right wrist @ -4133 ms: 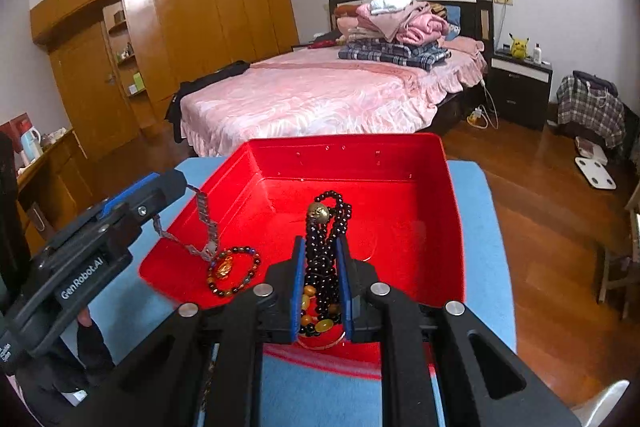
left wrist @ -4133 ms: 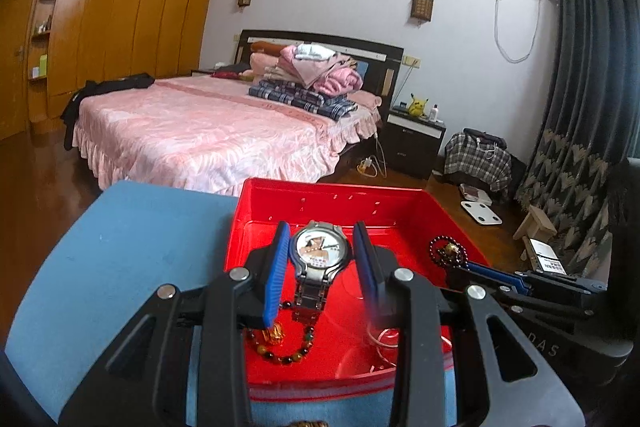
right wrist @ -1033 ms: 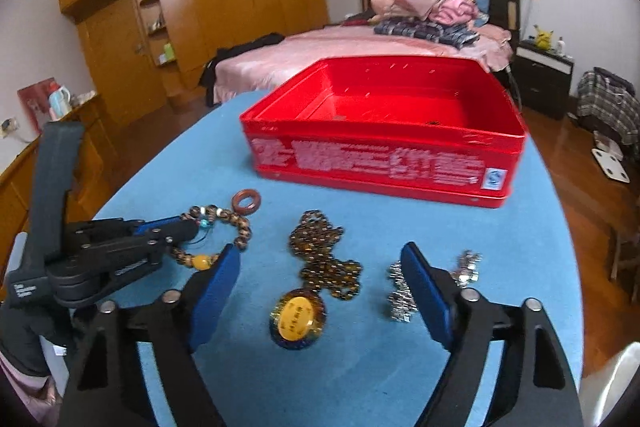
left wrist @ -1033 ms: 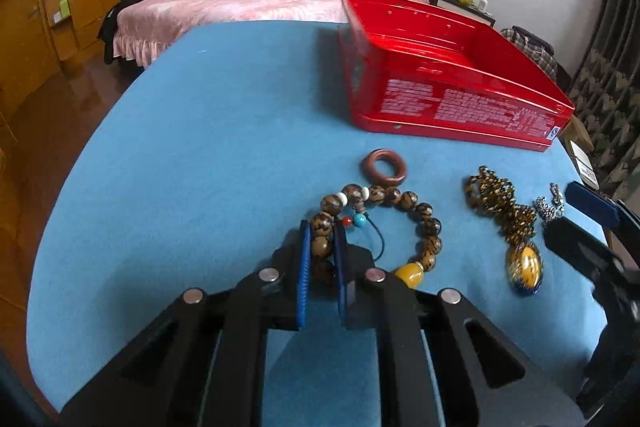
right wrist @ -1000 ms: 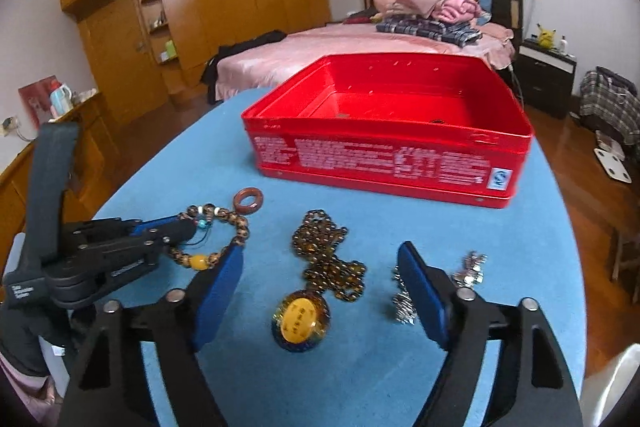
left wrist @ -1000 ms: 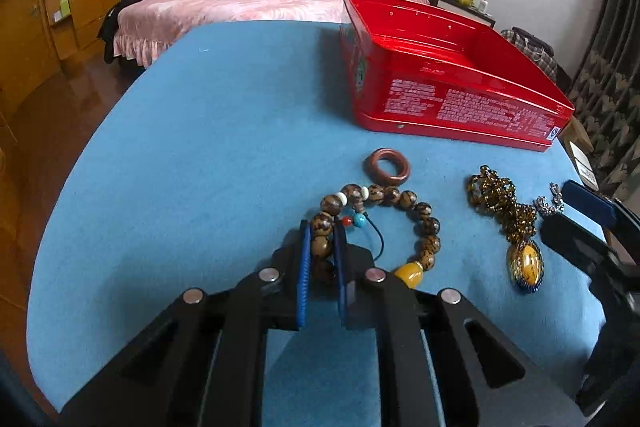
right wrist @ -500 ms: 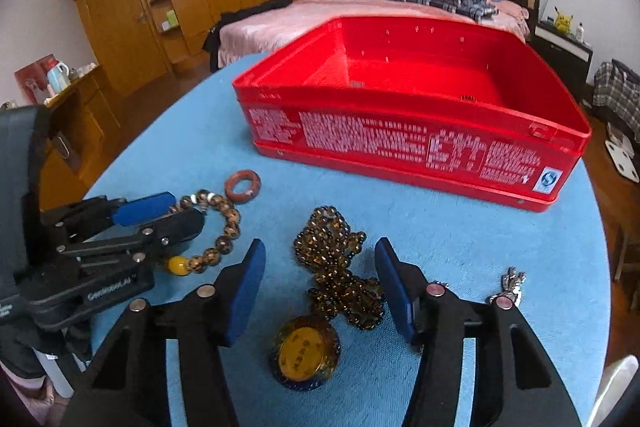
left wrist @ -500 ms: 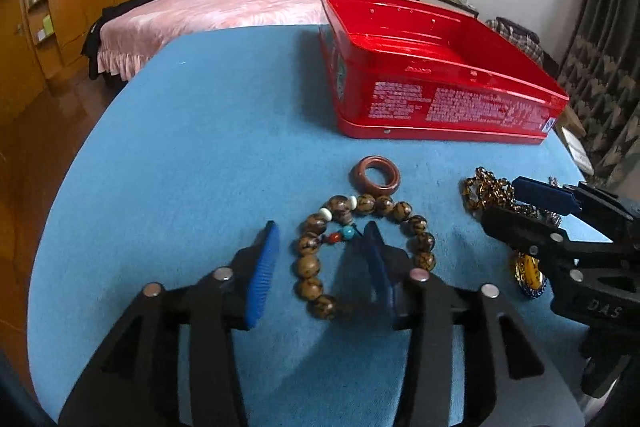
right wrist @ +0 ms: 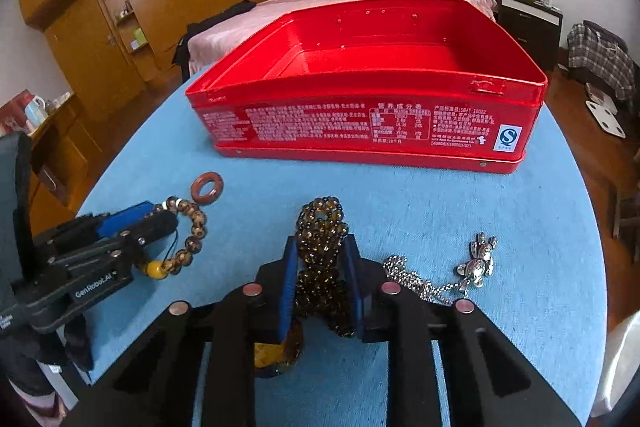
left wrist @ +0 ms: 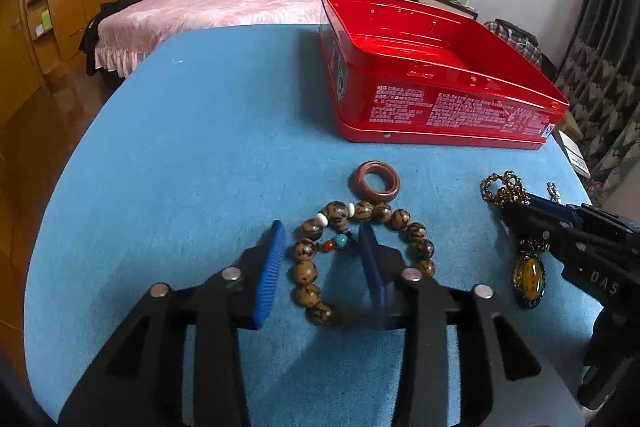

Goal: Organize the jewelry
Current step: 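Grasp the wooden bead bracelet with the left tool while the right tool grasps the brown bead necklace, then lower the bracelet and necklace into the red tin and open both tools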

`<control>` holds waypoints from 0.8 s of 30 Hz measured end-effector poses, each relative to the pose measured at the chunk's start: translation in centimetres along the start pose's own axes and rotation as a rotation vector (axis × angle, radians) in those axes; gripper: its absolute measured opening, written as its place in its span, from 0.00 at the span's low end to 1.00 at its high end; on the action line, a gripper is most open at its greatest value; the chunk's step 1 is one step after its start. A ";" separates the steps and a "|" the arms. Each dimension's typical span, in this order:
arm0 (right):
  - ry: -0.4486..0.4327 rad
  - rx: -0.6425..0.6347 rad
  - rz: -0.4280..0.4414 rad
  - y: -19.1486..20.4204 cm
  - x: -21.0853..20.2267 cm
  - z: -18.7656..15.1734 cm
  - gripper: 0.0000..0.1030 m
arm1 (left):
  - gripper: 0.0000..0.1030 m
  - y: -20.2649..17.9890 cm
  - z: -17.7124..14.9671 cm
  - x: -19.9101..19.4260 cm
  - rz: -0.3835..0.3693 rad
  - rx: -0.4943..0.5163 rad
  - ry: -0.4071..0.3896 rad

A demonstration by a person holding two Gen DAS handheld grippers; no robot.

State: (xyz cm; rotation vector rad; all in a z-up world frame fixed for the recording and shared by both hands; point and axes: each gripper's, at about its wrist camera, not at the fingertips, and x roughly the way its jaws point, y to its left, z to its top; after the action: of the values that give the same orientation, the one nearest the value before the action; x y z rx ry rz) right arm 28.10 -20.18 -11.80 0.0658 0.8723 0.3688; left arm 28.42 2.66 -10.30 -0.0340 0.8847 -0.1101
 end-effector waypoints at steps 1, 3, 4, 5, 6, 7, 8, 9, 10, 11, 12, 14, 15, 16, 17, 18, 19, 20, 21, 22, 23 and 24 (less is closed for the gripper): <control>0.001 -0.004 -0.003 0.1 0.0 -0.1 0.24 | 0.41 -0.2 0.1 0.1 0.002 0.010 0.003; 0.006 -0.016 -0.018 0.3 0.1 -0.1 0.24 | 0.52 -0.6 0.1 0.3 -0.003 0.031 0.011; 0.007 -0.022 -0.025 0.5 0.2 -0.1 0.24 | 0.53 -0.9 0.1 0.5 -0.001 0.046 0.016; 0.006 -0.027 -0.032 0.6 0.3 -0.1 0.24 | 0.54 -1.0 0.1 0.5 0.005 0.053 0.018; 0.005 -0.029 -0.036 0.7 0.2 -0.2 0.24 | 0.53 -1.1 0.1 0.6 0.010 0.057 0.020; 0.004 -0.026 -0.035 0.7 0.2 -0.2 0.23 | 0.53 -1.1 0.1 0.6 0.011 0.055 0.020; 0.002 -0.019 -0.031 0.6 0.2 -0.1 0.23 | 0.49 -1.1 0.1 0.6 0.014 0.051 0.019; -0.004 -0.004 -0.022 0.4 0.1 -0.2 0.22 | 0.39 -0.9 0.3 0.5 0.022 0.042 0.016; -0.008 0.007 -0.017 0.3 0.0 -0.3 0.21 | 0.32 -0.6 0.3 0.4 0.024 0.024 0.010; -0.014 0.017 -0.012 0.2 -0.2 -0.3 0.20 | 0.15 -0.3 0.3 0.3 0.017 0.009 0.008; -0.022 0.024 -0.009 0.1 -0.4 -0.4 0.20 | 0.10 0.0 0.2 0.2 0.004 -0.006 0.007; -0.033 0.025 -0.005 0.0 -0.9 -0.4 0.20 | 0.10 0.4 0.1 0.1 -0.013 -0.022 0.003; -0.041 0.025 -0.003 0.0 -1.2 -0.4 0.20 | 0.10 0.3 0.1 -0.1 -0.013 -0.023 -0.001; -0.047 0.025 0.001 0.0 -1.4 -0.4 0.20 | 0.10 0.3 0.0 -0.3 -0.016 -0.029 -0.007; -0.053 0.025 0.006 0.0 -1.7 -0.4 0.19 | 0.10 0.3 -0.1 -0.6 -0.024 -0.035 -0.013; -0.060 0.026 0.012 -0.1 -2.2 -0.3 0.18 | 0.10 0.2 -0.2 -1.0 -0.037 -0.045 -0.026; -0.064 0.026 0.015 -0.1 -2.4 -0.2 0.17 | 0.10 0.1 -0.2 -1.6 -0.044 -0.049 -0.039; -0.071 0.026 0.017 -0.1 -2.8 -0.1 0.17 | 0.10 0.0 -0.2 -1.9 -0.048 -0.050 -0.049; -0.080 0.027 0.022 -0.2 -3.3 0.0 0.17 | 0.10 -0.2 -0.1 -2.4 -0.054 -0.049 -0.063; -0.086 0.027 0.025 -0.1 -3.6 0.1 0.17 | 0.10 -0.3 0.1 -2.9 -0.061 -0.047 -0.077; -0.094 0.026 0.029 -0.1 -4.0 0.3 0.17 | 0.10 -0.5 0.2 -3.3 -0.065 -0.045 -0.087; -0.100 0.026 0.031 -0.1 -4.3 0.4 0.17 | 0.10 -0.8 0.4 -3.7 -0.070 -0.042 -0.097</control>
State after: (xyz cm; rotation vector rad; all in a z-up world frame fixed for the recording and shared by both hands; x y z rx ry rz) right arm 25.96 -21.71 -8.43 0.1211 0.7780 0.3799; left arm 26.33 2.31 -7.13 -0.1089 0.7895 -0.1538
